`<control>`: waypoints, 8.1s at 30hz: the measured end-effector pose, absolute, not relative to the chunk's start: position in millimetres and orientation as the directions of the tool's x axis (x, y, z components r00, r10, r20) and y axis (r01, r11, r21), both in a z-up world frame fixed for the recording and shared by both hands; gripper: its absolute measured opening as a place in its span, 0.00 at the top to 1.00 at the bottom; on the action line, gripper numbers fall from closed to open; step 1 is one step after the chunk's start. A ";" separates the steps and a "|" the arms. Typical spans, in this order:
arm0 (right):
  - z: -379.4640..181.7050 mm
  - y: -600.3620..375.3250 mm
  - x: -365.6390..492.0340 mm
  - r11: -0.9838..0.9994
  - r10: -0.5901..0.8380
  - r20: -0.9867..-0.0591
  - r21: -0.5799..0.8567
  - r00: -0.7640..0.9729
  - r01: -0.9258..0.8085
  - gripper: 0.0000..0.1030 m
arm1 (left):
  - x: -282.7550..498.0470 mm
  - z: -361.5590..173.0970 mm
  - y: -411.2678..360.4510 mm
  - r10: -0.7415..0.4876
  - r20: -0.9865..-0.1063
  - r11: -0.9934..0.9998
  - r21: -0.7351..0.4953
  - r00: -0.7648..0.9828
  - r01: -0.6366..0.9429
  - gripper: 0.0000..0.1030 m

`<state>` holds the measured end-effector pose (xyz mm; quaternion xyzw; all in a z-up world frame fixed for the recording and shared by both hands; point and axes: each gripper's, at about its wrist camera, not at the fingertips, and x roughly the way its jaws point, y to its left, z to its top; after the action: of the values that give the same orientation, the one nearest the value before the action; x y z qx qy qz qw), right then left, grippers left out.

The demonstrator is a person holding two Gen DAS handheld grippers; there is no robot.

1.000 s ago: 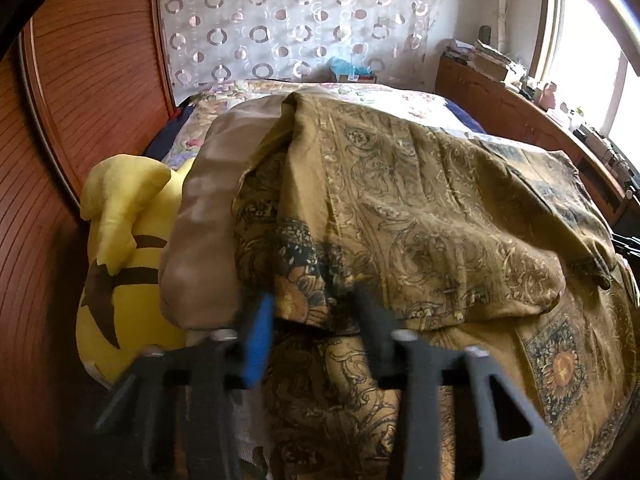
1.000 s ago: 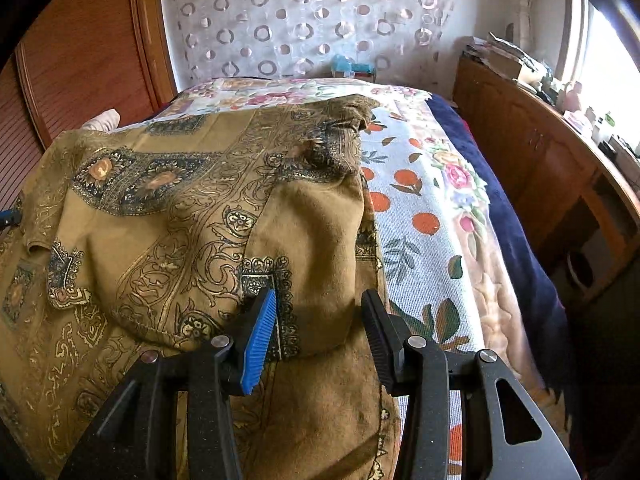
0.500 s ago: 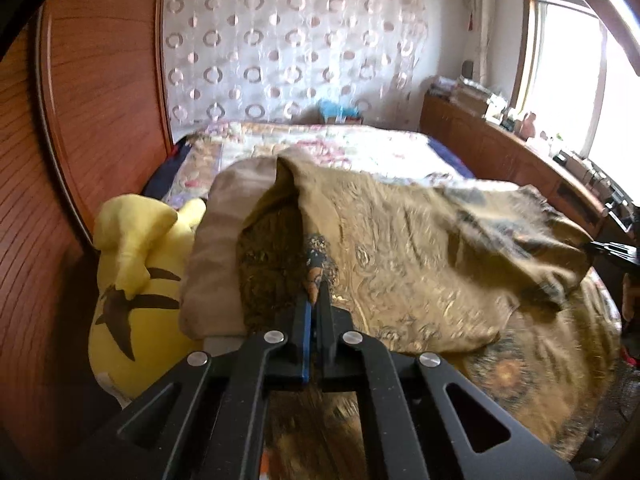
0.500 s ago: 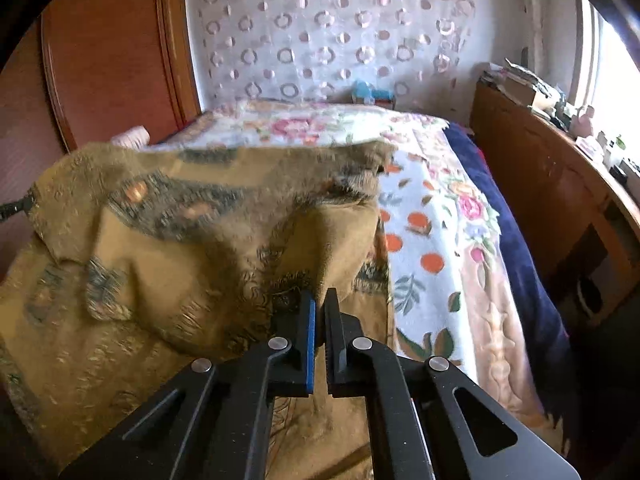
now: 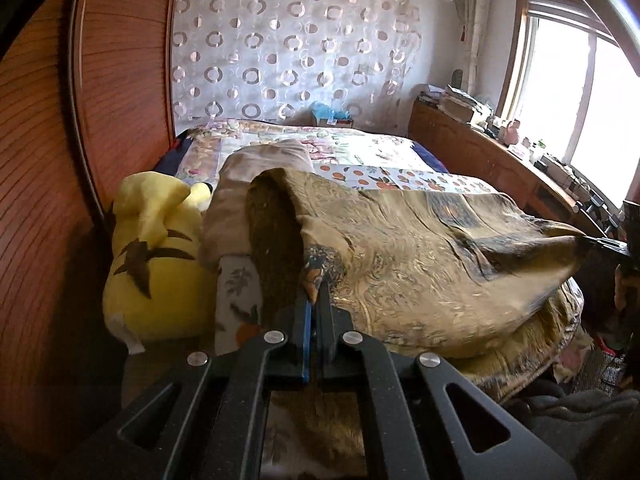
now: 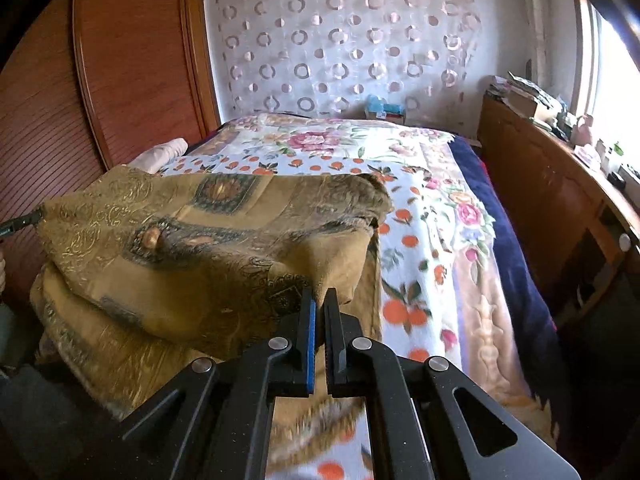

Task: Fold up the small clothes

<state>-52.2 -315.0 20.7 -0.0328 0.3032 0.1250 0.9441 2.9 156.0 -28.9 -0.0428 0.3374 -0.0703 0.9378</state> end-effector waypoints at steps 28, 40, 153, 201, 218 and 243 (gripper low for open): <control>1.4 -282.7 83.3 0.968 0.132 -0.623 -0.086 0.771 -0.235 0.40 | 118.8 -51.2 154.2 -0.084 -0.670 0.996 -0.051 0.738 0.066 0.35; -32.0 -277.1 196.5 0.974 0.102 -0.696 -0.076 0.711 -0.215 0.39 | 204.3 -82.2 160.6 -0.025 -0.740 1.000 -0.012 0.672 0.024 0.35; 53.8 -233.5 109.1 0.935 0.183 -0.718 -0.083 0.672 -0.344 0.49 | 106.3 -83.8 150.1 -0.046 -0.720 0.995 -0.093 0.692 -0.031 0.31; 4.4 -231.3 143.2 0.934 0.199 -0.710 -0.071 0.675 -0.350 0.14 | 101.6 -111.0 136.7 -0.112 -0.742 0.986 -0.167 0.661 -0.019 0.81; -0.8 -245.4 90.2 0.964 0.205 -0.669 0.012 0.714 -0.265 0.14 | 98.5 -111.8 131.5 -0.093 -0.730 0.991 -0.130 0.677 -0.004 0.82; -16.2 -237.4 60.6 0.967 0.184 -0.678 -0.007 0.712 -0.257 0.14 | 83.8 -14.8 39.5 -0.303 -0.493 0.953 -0.167 0.815 0.253 0.96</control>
<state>60.6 -237.4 -16.2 -0.0503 0.3604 0.1193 0.9238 83.8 39.5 -14.8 -0.0466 0.2663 -0.1461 0.9516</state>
